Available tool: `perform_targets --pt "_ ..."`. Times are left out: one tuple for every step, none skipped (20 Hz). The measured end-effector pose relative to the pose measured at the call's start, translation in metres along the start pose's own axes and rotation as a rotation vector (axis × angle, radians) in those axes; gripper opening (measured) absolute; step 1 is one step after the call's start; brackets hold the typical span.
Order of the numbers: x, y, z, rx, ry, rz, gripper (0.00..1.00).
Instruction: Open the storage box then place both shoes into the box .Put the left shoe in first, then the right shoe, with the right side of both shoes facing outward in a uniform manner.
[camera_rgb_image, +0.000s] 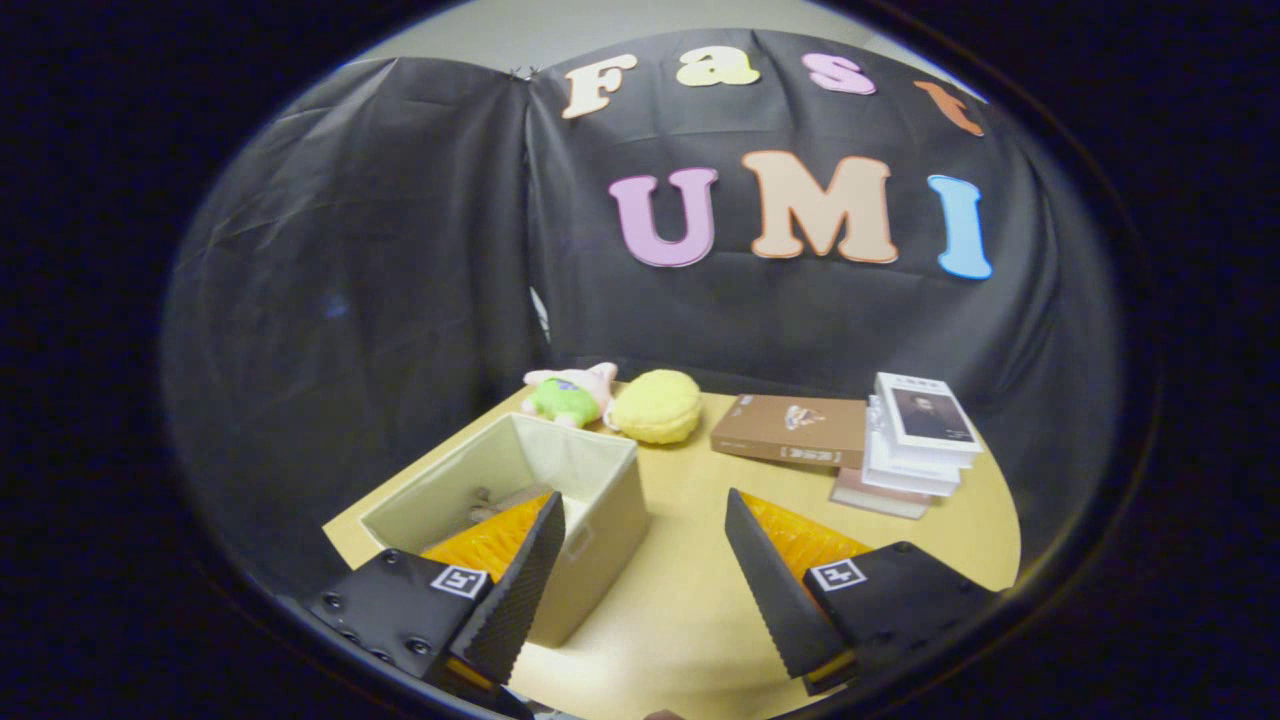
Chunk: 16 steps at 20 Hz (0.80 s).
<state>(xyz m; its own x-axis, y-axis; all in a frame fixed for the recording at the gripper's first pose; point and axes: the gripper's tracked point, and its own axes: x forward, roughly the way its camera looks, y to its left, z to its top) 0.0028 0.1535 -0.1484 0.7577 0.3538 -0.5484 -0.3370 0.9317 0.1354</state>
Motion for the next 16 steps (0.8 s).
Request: perform_targets --pt "-0.003 -0.017 -0.004 0.003 0.0 -0.03 1.0" --pt "-0.006 -0.035 -0.009 0.004 0.005 -0.061 1.0" --pt "-0.01 -0.052 -0.014 0.008 0.012 -0.088 1.0" --pt "-0.013 -0.067 -0.019 0.019 0.017 -0.11 1.0" --pt "-0.018 -0.083 -0.023 0.031 0.025 -0.135 1.0" --pt "-0.022 -0.1 -0.027 0.045 0.029 -0.159 1.0" --pt "-0.026 -0.114 -0.032 0.055 0.033 -0.181 1.0" --pt "-0.029 -0.128 -0.038 0.058 0.042 -0.201 1.0" --pt "-0.033 -0.143 -0.044 0.054 0.053 -0.218 1.0" --pt "-0.029 -0.161 -0.053 0.045 0.068 -0.236 1.0" --pt "-0.033 -0.173 -0.063 0.036 0.088 -0.254 1.0" --pt "-0.035 -0.184 -0.073 0.033 0.109 -0.264 1.0" --pt "-0.037 -0.193 -0.083 0.033 0.132 -0.27 1.0" --pt "-0.038 -0.201 -0.093 0.032 0.148 -0.273 1.0" --pt "-0.04 -0.209 -0.103 0.028 0.161 -0.275 1.0" --pt "-0.04 -0.216 -0.114 0.026 0.18 -0.278 1.0"
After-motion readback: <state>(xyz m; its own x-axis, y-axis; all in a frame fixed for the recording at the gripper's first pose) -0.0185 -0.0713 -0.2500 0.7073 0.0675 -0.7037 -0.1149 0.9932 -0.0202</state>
